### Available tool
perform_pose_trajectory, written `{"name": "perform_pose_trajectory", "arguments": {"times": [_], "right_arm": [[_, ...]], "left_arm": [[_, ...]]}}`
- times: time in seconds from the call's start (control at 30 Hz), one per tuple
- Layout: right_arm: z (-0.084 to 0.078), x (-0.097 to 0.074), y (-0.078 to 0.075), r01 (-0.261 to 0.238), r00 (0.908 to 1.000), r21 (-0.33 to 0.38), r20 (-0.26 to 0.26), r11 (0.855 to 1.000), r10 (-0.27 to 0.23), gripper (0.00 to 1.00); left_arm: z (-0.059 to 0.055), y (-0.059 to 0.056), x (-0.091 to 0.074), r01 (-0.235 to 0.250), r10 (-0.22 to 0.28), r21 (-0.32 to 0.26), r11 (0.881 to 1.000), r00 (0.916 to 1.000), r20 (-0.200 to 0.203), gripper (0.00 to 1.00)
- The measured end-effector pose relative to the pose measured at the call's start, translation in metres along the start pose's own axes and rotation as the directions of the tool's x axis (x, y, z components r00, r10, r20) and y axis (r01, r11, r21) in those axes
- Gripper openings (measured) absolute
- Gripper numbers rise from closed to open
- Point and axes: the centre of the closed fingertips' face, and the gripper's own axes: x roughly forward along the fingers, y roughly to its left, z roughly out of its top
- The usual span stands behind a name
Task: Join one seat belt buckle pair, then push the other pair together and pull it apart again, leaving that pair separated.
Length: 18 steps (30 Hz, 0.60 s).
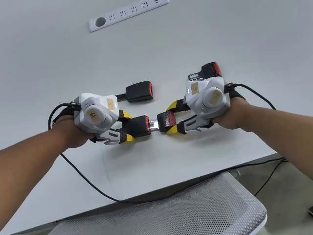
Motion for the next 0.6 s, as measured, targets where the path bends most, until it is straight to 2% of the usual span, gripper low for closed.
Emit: {"name": "perform_pose_trajectory", "arguments": {"times": [0.33, 0.47, 0.5, 0.53, 0.6], "right_arm": [[0.005, 0.012, 0.002, 0.001, 0.9998, 0.022, -0.019, 1.000, -0.001, 0.34], [0.010, 0.018, 0.004, 0.003, 0.9996, 0.032, -0.028, 0.999, -0.002, 0.34], [0.010, 0.019, 0.004, 0.015, 0.9993, 0.050, -0.035, 0.999, -0.013, 0.34], [0.009, 0.019, 0.004, 0.004, 0.9990, 0.037, -0.045, 0.999, -0.002, 0.34], [0.008, 0.018, 0.003, 0.014, 0.9985, 0.044, -0.054, 0.999, -0.012, 0.34]], "left_arm": [[-0.001, -0.001, 0.000, 0.005, -0.005, 0.023, 1.000, 1.0000, -0.002, 0.33], [-0.003, -0.001, 0.000, 0.018, -0.018, 0.047, 0.999, 0.9998, -0.003, 0.33], [-0.004, -0.003, -0.001, 0.039, -0.038, 0.060, 0.997, 0.9992, -0.012, 0.33], [-0.004, -0.001, 0.000, 0.029, -0.029, 0.060, 0.998, 0.9995, -0.011, 0.33], [-0.004, -0.001, 0.000, 0.029, -0.028, 0.059, 0.998, 0.9995, -0.014, 0.33]]}}
